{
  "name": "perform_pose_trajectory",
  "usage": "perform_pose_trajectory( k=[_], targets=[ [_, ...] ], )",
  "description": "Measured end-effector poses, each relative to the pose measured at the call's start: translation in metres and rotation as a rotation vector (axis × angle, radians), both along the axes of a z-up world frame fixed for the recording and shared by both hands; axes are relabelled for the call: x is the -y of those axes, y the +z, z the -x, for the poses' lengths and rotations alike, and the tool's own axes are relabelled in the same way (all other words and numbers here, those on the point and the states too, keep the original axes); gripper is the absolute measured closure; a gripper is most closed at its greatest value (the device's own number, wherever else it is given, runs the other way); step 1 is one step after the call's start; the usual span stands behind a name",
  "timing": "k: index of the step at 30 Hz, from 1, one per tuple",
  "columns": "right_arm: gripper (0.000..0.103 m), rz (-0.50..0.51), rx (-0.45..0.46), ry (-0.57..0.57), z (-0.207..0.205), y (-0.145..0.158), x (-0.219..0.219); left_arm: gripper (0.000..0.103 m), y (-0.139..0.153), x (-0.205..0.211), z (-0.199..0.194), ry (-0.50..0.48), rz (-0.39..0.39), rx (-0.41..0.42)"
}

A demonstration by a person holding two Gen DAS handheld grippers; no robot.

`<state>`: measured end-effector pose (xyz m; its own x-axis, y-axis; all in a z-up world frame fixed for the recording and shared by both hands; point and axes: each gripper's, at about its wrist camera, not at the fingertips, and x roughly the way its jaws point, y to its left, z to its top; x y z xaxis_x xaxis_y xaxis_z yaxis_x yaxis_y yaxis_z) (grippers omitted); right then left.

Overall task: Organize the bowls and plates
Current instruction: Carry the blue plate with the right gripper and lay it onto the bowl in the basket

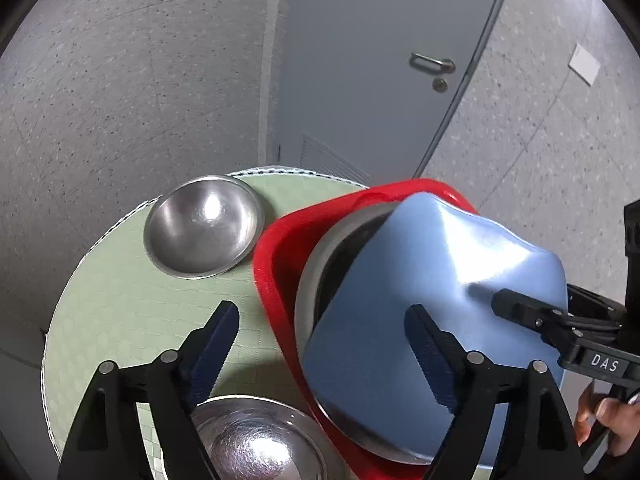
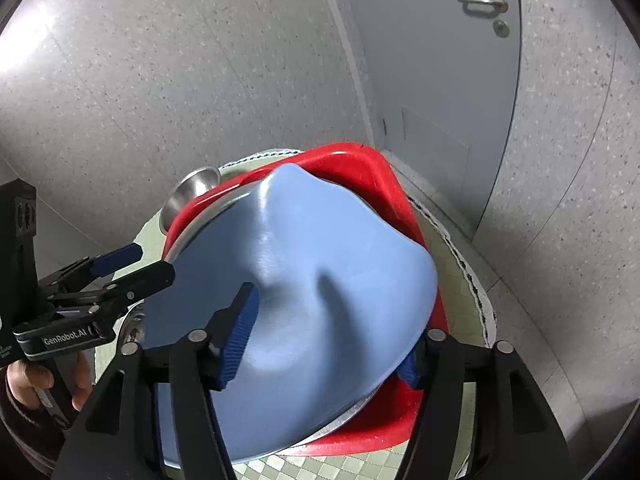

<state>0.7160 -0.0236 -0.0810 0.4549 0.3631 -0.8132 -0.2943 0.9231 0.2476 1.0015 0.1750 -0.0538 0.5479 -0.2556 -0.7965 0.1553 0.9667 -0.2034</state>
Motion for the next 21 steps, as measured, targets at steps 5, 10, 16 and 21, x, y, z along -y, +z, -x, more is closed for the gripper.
perform_pose_trajectory(
  k=[5, 10, 16, 21],
  targets=[
    [0.024, 0.113, 0.041, -0.014, 0.002, -0.004, -0.009, 0.020, 0.004, -0.006, 0.015, 0.012, -0.011, 0.009],
    [0.024, 0.222, 0.068, -0.014, 0.009, -0.011, -0.022, 0.019, 0.011, -0.014, 0.037, 0.020, -0.016, 0.023],
    [0.023, 0.315, 0.089, 0.000, 0.017, -0.021, -0.029, 0.018, 0.022, -0.025, 0.064, 0.039, -0.009, 0.040],
    [0.015, 0.292, 0.117, -0.028, 0.027, -0.015, -0.020, 0.014, 0.030, -0.047, 0.089, 0.074, 0.010, 0.049]
  ],
)
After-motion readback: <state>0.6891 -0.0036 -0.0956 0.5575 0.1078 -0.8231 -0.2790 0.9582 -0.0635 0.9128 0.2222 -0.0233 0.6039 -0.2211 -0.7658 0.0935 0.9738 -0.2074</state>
